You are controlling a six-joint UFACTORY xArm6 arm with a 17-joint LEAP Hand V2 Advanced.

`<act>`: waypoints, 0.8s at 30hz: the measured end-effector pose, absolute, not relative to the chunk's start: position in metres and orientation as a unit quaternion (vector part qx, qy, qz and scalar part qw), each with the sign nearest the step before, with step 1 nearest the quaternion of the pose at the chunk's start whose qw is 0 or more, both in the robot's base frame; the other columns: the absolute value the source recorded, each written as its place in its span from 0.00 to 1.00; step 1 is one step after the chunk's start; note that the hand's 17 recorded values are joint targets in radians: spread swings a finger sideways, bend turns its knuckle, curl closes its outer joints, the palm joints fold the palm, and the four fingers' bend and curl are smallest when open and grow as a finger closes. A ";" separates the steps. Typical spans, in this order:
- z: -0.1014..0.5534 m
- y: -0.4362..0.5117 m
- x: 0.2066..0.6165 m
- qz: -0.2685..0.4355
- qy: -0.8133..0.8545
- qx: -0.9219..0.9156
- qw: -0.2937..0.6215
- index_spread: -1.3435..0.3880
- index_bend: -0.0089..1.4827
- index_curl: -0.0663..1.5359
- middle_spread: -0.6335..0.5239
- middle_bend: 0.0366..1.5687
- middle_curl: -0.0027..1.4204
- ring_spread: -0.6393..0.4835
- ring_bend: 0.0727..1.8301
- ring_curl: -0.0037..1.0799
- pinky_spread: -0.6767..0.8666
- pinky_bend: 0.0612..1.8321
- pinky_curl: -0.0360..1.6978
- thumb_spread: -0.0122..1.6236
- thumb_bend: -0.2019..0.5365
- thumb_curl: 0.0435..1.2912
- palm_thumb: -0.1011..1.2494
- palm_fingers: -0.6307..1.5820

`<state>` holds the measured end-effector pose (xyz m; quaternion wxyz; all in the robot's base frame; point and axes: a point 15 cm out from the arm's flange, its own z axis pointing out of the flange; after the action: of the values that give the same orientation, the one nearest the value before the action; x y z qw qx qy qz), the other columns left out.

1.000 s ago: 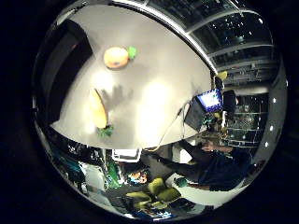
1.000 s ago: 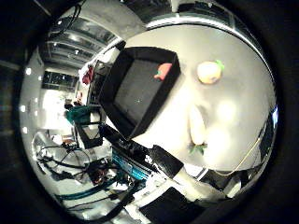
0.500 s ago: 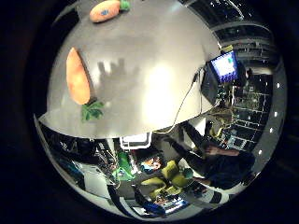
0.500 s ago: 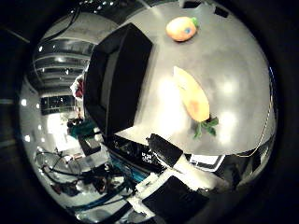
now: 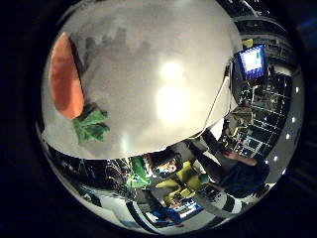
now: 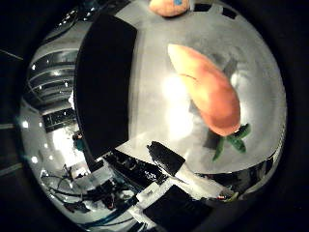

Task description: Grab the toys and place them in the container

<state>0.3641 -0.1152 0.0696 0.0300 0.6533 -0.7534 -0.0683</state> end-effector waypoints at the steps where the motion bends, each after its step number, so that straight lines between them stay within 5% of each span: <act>1: 0.066 -0.115 0.364 -0.070 -0.753 0.653 0.031 0.71 0.13 0.23 0.72 0.13 0.23 0.77 0.16 0.21 0.74 0.26 0.17 0.61 0.24 0.20 0.43 0.38; 9: 0.040 -0.109 0.371 -0.071 -0.747 0.660 0.036 0.68 0.11 0.24 0.63 0.18 0.25 0.70 0.18 0.22 0.71 0.20 0.15 0.60 0.25 0.21 0.46 0.47; 13: 0.043 -0.110 0.385 -0.060 -0.743 0.666 0.031 0.60 0.12 0.23 0.42 0.33 0.32 0.42 0.37 0.30 0.37 0.30 0.16 0.61 0.27 0.22 0.56 0.74; 15: 0.047 -0.112 0.389 -0.050 -0.744 0.666 0.026 0.56 0.18 0.27 0.35 0.40 0.37 0.34 0.44 0.38 0.24 0.38 0.20 0.60 0.27 0.23 0.61 0.83; 18: 0.068 -0.120 0.412 -0.005 -0.745 0.667 -0.002 0.55 0.33 0.33 0.34 0.50 0.42 0.32 0.48 0.42 0.20 0.45 0.24 0.61 0.31 0.25 0.70 0.92; 21: 0.112 -0.134 0.438 0.062 -0.744 0.664 -0.042 0.57 0.52 0.41 0.36 0.61 0.46 0.33 0.55 0.48 0.21 0.53 0.29 0.60 0.30 0.28 0.78 0.89; 24: 0.160 -0.145 0.445 0.107 -0.742 0.658 -0.066 0.59 0.60 0.45 0.39 0.69 0.48 0.35 0.61 0.53 0.22 0.59 0.34 0.58 0.26 0.31 0.81 0.84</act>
<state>0.4454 -0.1445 0.1601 -0.0664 0.6582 -0.7422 0.1075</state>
